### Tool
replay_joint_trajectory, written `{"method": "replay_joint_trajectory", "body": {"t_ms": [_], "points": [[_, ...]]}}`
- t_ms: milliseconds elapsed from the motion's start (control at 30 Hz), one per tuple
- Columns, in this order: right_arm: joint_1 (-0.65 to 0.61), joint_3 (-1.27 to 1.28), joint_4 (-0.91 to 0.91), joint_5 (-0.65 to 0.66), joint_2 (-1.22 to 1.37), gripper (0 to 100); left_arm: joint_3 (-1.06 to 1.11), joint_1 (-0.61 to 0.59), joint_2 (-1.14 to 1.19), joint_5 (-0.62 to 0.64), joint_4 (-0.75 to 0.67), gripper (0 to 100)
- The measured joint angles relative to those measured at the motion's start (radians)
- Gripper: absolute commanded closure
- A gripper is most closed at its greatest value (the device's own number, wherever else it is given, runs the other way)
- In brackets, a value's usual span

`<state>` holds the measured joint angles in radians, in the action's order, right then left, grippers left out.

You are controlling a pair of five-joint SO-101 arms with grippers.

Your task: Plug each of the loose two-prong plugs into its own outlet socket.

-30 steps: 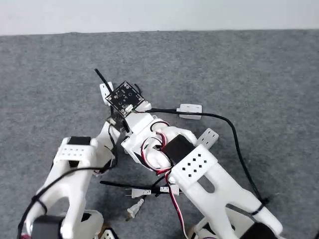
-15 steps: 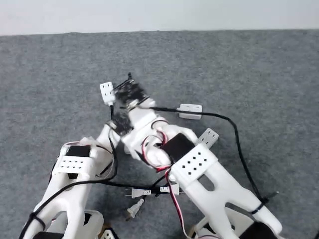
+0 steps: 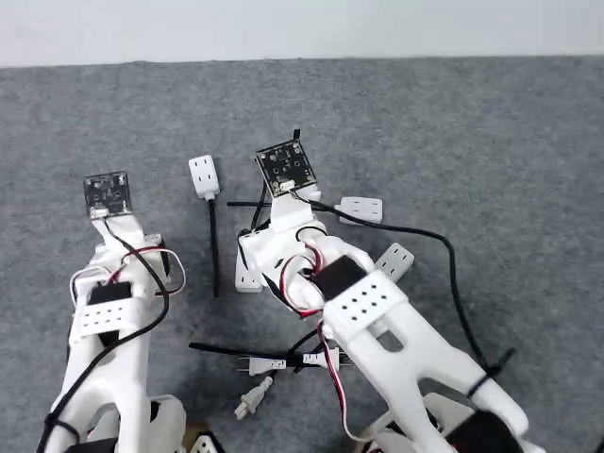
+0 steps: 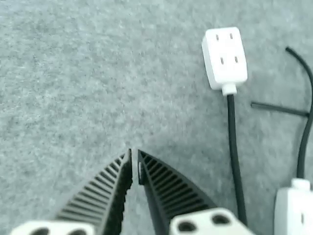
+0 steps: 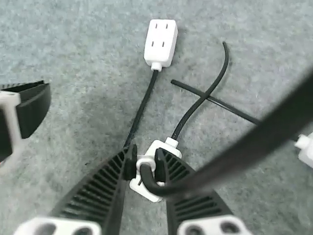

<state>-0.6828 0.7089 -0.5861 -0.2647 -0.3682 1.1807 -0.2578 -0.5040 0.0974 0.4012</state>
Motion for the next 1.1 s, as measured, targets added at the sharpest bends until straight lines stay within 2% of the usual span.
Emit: {"method": "replay_joint_trajectory", "body": {"t_ms": [100, 233, 667, 1100], "points": [[0.0, -0.015, 0.003, -0.006, 0.078, 99.0, 0.043, 0.0, 0.0, 0.028, -0.1, 99], [0.0, -0.057, 0.005, -0.006, 0.164, 99.0, 0.054, 0.0, 0.0, 0.035, -0.132, 99], [0.0, -0.16, 0.012, -0.009, 0.304, 99.0, 0.054, 0.0, 0.0, 0.035, -0.14, 99], [0.044, -0.161, 0.025, -0.009, 0.319, 99.0, 0.054, 0.0, 0.0, 0.035, -0.14, 99]]}}
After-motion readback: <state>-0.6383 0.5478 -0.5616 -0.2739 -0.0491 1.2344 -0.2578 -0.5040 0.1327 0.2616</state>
